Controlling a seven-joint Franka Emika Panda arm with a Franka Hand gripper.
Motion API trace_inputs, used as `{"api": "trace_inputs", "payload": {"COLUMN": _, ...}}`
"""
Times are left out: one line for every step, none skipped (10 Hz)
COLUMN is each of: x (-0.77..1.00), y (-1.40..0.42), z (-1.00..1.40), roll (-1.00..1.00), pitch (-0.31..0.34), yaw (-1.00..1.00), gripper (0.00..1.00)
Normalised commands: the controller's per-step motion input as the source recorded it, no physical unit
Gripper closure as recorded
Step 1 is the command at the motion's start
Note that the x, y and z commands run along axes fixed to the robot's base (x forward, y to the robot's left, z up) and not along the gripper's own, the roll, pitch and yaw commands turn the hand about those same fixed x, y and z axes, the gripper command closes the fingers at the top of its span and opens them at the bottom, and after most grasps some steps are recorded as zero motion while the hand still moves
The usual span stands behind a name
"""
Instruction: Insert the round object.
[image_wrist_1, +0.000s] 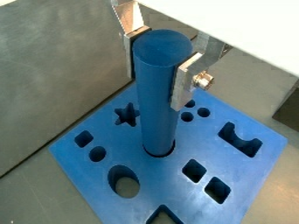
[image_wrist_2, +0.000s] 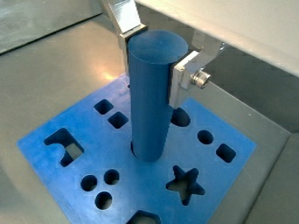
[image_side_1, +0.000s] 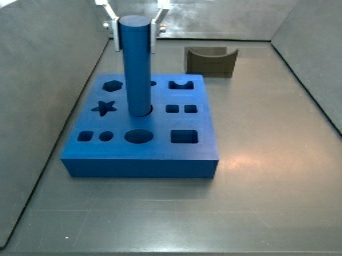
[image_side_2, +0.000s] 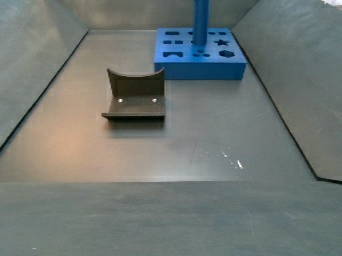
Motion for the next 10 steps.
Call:
{"api": "trace_inputs", "payload": {"x": 0.33, "y": 0.00, "z": -0.53, "roll": 0.00, "pitch": -0.023, "yaw": -0.05, "gripper": 1.00}}
{"api": "trace_inputs", "payload": {"x": 0.49, "y": 0.04, "z": -0.53, "roll": 0.00, "pitch": 0.000, "yaw": -0.06, "gripper": 1.00}}
{"api": "trace_inputs", "payload": {"x": 0.54, "y": 0.05, "z": -0.52, "roll": -0.01, "pitch": 0.000, "yaw": -0.07, "gripper": 1.00}}
{"api": "trace_inputs", "payload": {"x": 0.54, "y": 0.05, "z": -0.53, "roll": -0.01, "pitch": 0.000, "yaw": -0.07, "gripper": 1.00}}
{"api": "trace_inputs", "payload": {"x": 0.51, "y": 0.05, "z": -0.48, "roll": 0.00, "pitch": 0.000, "yaw": -0.07, "gripper": 1.00}}
{"api": "trace_inputs", "payload": {"x": 0.45, "y": 0.05, "z": -0.40, "roll": 0.00, "pitch": 0.000, "yaw": -0.08, "gripper": 1.00}}
{"api": "trace_inputs", "payload": {"x": 0.38, "y": 0.03, "z": -0.39, "roll": 0.00, "pitch": 0.000, "yaw": -0.09, "gripper": 1.00}}
{"api": "trace_inputs", "payload": {"x": 0.32, "y": 0.01, "z": -0.32, "roll": -0.01, "pitch": 0.000, "yaw": -0.10, "gripper": 1.00}}
{"api": "trace_inputs", "payload": {"x": 0.27, "y": 0.05, "z": -0.17, "roll": -0.11, "pitch": -0.006, "yaw": -0.11, "gripper": 1.00}}
{"api": "trace_inputs", "payload": {"x": 0.17, "y": 0.07, "z": 0.00, "roll": -0.05, "pitch": 0.026, "yaw": -0.10, "gripper": 1.00}}
